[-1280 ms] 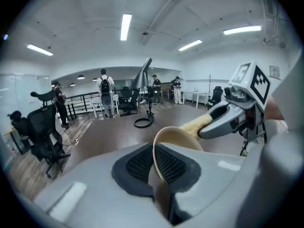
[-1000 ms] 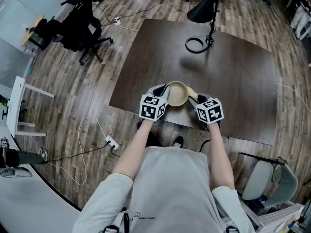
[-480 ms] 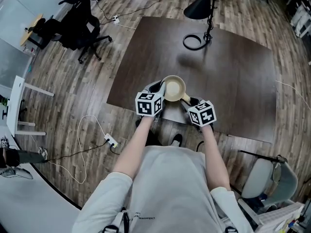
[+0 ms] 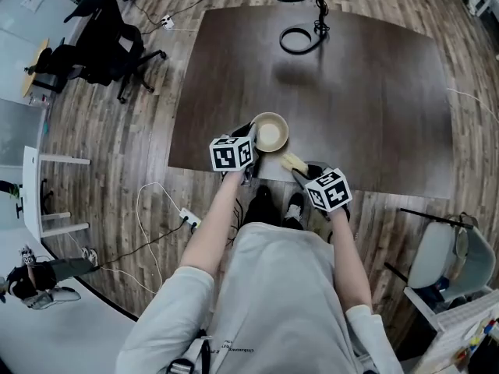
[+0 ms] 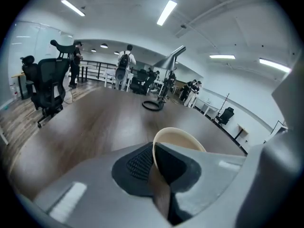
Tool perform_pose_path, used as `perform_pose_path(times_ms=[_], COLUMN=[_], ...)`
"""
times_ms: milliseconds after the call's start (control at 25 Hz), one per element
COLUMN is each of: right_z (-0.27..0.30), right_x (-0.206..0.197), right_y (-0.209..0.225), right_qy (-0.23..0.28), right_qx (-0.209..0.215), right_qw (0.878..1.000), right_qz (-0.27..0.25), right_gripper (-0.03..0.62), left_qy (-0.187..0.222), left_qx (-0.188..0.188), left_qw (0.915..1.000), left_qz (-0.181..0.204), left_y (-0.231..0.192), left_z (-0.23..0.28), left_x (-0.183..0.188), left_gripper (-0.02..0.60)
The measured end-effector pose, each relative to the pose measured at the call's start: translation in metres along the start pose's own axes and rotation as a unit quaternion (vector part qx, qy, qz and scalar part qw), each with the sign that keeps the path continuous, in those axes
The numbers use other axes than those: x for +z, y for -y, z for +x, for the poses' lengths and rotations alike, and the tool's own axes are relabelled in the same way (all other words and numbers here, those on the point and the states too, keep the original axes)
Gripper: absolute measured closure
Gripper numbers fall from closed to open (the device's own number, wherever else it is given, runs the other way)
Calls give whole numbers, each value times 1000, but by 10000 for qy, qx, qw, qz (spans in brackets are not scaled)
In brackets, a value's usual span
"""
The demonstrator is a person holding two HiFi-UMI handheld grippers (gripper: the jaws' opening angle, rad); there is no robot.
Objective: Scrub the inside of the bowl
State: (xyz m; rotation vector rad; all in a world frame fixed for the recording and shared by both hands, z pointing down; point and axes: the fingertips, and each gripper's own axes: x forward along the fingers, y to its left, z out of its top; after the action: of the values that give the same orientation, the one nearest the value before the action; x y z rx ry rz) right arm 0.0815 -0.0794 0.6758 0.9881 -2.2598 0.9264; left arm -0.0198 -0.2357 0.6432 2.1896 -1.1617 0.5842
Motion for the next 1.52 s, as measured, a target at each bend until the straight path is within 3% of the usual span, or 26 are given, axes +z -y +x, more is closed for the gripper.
perform_pose_path(times_ms=[160,400,640,840,960,1080,1200,1400,1520], right_z=[-10,-35,-42,-35,-31,-45,-49,-57,-71], right_x=[-14,-19,-14,-16,-2,16,14,6,-2], right_y=[12,28,22,39,49,48,31,-14,-47], right_qy=[-27,-32,97,315,647,1040,1323,1397,1485], right_qx=[-404,-962,-1308,-1731,-1933,-2196,-2271,-2062,-1876], right_qw=[9985,9920,9861,9757,9681,9594,9516,9588,9633], right_qz=[378,819,1020,1304,1459,1430,1593,1363,1213], right_gripper=[480,482,480,480,480,480,480,480,480], left_qy=[-524,-985,-1027,-759,-568,-131,467,749,889], left_qx=[-157,-362,-602,-711,-543,-235,-74,90,-43], left_qw=[9985,9945,9926,9945,9967,9996,9986,9969,9937], left_qz=[-34,-68,-232,-116,-191,-77,-247,-200,-684], left_y=[-4,-3,-5,-7,-13,-6,7,52,81], left_z=[28,60,67,57,39,4,-43,-104,-136], left_x=[-27,-42,-47,-34,-35,-35,-37,-62,-80], left_gripper=[564,558,540,516,516,543,548,580,580])
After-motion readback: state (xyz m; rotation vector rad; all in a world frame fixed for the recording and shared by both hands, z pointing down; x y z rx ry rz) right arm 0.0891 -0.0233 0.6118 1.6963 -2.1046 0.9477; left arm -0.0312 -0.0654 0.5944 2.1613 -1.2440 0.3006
